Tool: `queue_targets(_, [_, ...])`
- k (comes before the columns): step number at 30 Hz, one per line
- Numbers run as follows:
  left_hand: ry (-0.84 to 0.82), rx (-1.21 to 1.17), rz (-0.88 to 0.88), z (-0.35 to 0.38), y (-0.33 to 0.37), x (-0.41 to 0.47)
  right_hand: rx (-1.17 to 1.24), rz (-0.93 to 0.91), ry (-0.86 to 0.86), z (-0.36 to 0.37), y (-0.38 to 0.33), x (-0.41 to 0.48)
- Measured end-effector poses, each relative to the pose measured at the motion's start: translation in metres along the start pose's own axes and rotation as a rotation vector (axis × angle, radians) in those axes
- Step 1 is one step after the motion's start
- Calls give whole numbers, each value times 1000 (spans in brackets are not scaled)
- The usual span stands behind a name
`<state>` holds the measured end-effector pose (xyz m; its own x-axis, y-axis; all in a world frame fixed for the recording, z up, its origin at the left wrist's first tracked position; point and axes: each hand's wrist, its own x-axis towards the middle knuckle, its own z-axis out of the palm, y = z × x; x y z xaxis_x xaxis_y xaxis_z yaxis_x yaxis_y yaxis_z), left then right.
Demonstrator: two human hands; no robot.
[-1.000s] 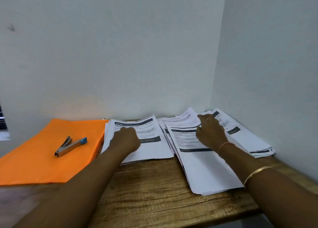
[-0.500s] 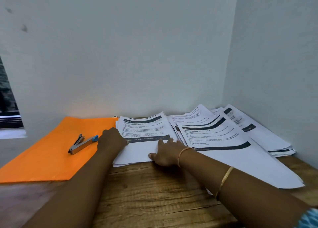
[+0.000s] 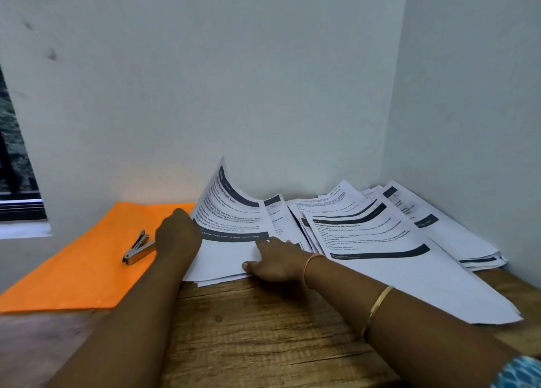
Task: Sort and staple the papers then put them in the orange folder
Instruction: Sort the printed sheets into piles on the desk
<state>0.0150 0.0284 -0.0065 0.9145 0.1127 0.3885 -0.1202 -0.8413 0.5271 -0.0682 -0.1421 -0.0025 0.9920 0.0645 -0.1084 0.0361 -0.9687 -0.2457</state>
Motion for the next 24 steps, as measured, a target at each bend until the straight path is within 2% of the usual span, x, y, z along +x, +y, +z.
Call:
queue_targets(6, [144,-158,-42,-7,10,-4,442,-4,220,-11,15,16])
queue_targets(9, [139,-252,-78,-8,16,-4,726,45,302,-28,27,18])
queue_targets(13, [64,-441,-131,-4,25,-6,1226,206,217,-47,45,18])
queue_targets(15, [17,-518,-118,-1,32,-11,1403,221,180,-54,51,12])
queue_targets(18, [-63,-468,-7,7,37,-16,1308,303,259,-58,63,4])
queue_targets(20, [-91,-308,51,13,34,-14,1263,362,340,-60,72,3])
queue_targets(24, [-111,11,48,22,19,-9,1220,457,497,-67,89,1])
